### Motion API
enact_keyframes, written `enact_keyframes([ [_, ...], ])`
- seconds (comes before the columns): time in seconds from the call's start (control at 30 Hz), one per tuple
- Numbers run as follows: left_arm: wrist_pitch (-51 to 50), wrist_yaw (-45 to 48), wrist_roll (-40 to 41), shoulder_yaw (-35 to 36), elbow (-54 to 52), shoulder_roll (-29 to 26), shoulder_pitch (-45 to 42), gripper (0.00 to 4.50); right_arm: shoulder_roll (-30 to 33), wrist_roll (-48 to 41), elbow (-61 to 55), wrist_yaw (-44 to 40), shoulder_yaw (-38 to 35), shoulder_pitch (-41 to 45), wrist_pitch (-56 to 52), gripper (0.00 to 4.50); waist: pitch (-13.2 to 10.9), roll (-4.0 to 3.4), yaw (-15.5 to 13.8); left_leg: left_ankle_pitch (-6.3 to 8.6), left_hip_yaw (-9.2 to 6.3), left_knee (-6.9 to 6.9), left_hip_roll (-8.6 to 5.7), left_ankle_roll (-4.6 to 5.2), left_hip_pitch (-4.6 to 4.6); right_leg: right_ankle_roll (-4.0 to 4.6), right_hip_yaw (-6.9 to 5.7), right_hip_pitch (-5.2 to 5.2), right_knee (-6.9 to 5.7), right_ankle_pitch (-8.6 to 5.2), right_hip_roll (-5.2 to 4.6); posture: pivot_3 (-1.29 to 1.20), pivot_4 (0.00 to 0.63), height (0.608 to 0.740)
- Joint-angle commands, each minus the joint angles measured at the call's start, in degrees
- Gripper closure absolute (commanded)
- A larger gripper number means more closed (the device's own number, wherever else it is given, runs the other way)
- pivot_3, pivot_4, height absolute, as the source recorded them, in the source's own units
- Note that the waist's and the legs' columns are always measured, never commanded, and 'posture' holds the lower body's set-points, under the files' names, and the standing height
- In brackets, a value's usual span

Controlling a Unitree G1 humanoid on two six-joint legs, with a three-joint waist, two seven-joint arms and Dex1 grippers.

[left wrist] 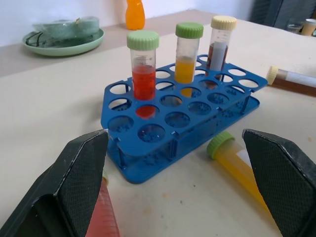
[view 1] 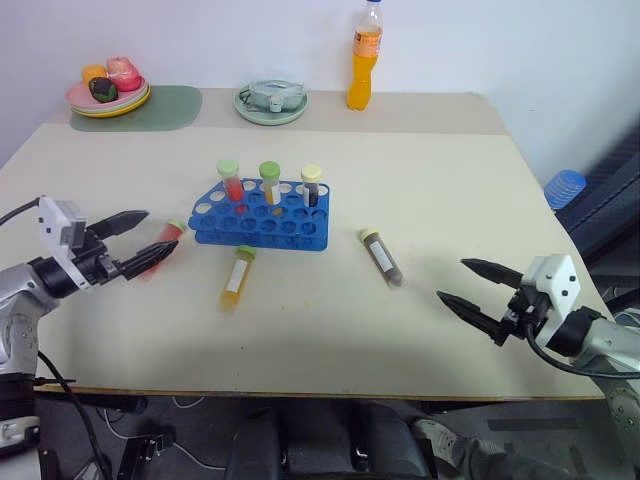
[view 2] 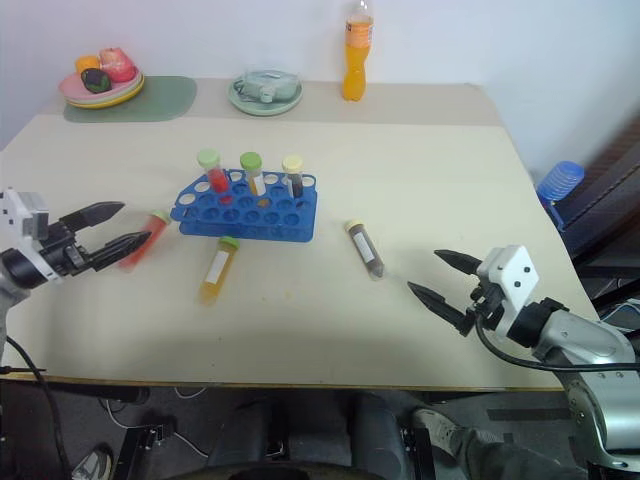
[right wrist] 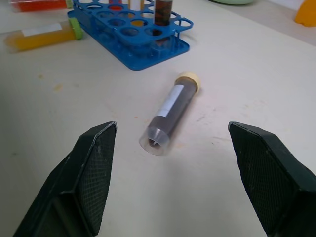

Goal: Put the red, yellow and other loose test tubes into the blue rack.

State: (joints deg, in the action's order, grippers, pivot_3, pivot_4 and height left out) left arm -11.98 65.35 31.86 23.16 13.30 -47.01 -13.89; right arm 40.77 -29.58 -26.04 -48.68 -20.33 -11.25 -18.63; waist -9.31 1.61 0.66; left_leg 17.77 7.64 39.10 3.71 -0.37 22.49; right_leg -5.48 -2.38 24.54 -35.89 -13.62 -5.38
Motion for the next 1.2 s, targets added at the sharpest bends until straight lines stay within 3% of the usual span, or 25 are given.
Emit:
enact_keyframes([
  [0.03,0.83,0.3,-0.3,0.08,-0.5,-0.63,-1.11,0.07,-0.53,0.08,0.12,-0.33,-1.22,-0.35,2.39,0.79,0.0,0.0,0.02,0.0,0.0,0.0,0.0,0.0,0.0,-0.01,0.0,0.0,0.0,0.01,0.0,0.0,0.15,0.74],
  [0.3,0.34,-2.43,0.12,-0.56,-2.61,1.83,-2.86,0.07,-1.0,1.11,2.25,1.11,-0.2,2.32,4.48,0.79,0.0,0.0,-0.01,0.0,0.0,0.02,0.0,0.0,-0.01,-0.03,0.0,-0.02,-0.02,0.02,0.0,0.0,0.15,0.74],
  [0.4,-1.25,-2.92,1.15,-1.39,-5.97,3.35,-2.54,0.07,-0.02,1.52,2.31,4.06,0.48,4.58,-0.06,0.79,0.0,0.0,0.01,0.0,0.0,0.04,-0.01,0.0,-0.01,-0.03,0.0,-0.03,-0.03,0.02,0.0,0.0,0.15,0.74],
  [0.53,-3.63,0.52,2.13,-5.22,-11.28,4.12,-0.27,0.07,1.36,7.4,-0.23,15.75,5.07,11.19,-13.7,0.79,0.0,0.0,0.31,-0.02,-0.01,0.04,-0.01,-0.02,-0.02,-0.03,0.01,-0.02,-0.07,0.01,0.0,0.0,0.15,0.74],
  [0.7,-2.97,2.84,0.69,-8.38,-9.35,4.09,-1.62,0.07,0.31,-0.02,-0.5,20.45,10.77,28.13,-37.92,0.79,-0.03,-0.09,0.4,-0.04,-0.03,0.05,0.03,-0.06,-0.05,0.05,0.04,0.07,-0.18,-0.01,0.04,0.0,0.15,0.74],
  [0.77,-2.94,4.13,0.48,-9.46,-8.22,3.73,-2.48,0.07,-3.4,-3.77,2.82,22.7,11.38,36.44,-49.03,0.79,-0.03,-0.09,0.26,-0.04,-0.05,0.04,0.04,-0.06,-0.02,0.07,0.03,0.08,-0.17,-0.02,0.05,0.0,0.15,0.74],
  [0.87,-2.94,5.15,0.15,-10.64,-7.12,3.98,-3.73,0.07,-9.4,-2.28,8.7,28.22,13.4,47.88,-60.83,0.79,-0.03,-0.1,0.24,-0.04,-0.03,0.05,0.03,-0.05,0.04,0.06,0.03,0.11,-0.16,-0.01,0.03,0.0,0.15,0.74],
  [1.03,-2.28,5.94,-0.34,-11.01,-6.65,4.17,-3.95,0.07,-15.76,-0.65,15.1,31.87,14.34,59.69,-73.1,0.79,-0.01,-0.11,0.12,-0.14,-0.02,0.13,0.02,-0.22,0.69,0.03,0.02,0.69,-0.24,0.01,0.02,0.0,0.15,0.74],
  [1.2,-1.98,5.93,-0.49,-10.91,-6.96,4.47,-3.49,0.07,-17.01,1.66,20.33,33.07,17.03,61.57,-73.58,0.79,-0.01,-0.1,0.1,-0.25,-0.03,0.15,-0.02,-0.39,0.96,0.01,-0.02,0.86,-0.24,0.02,0.01,0.0,0.15,0.74],
])
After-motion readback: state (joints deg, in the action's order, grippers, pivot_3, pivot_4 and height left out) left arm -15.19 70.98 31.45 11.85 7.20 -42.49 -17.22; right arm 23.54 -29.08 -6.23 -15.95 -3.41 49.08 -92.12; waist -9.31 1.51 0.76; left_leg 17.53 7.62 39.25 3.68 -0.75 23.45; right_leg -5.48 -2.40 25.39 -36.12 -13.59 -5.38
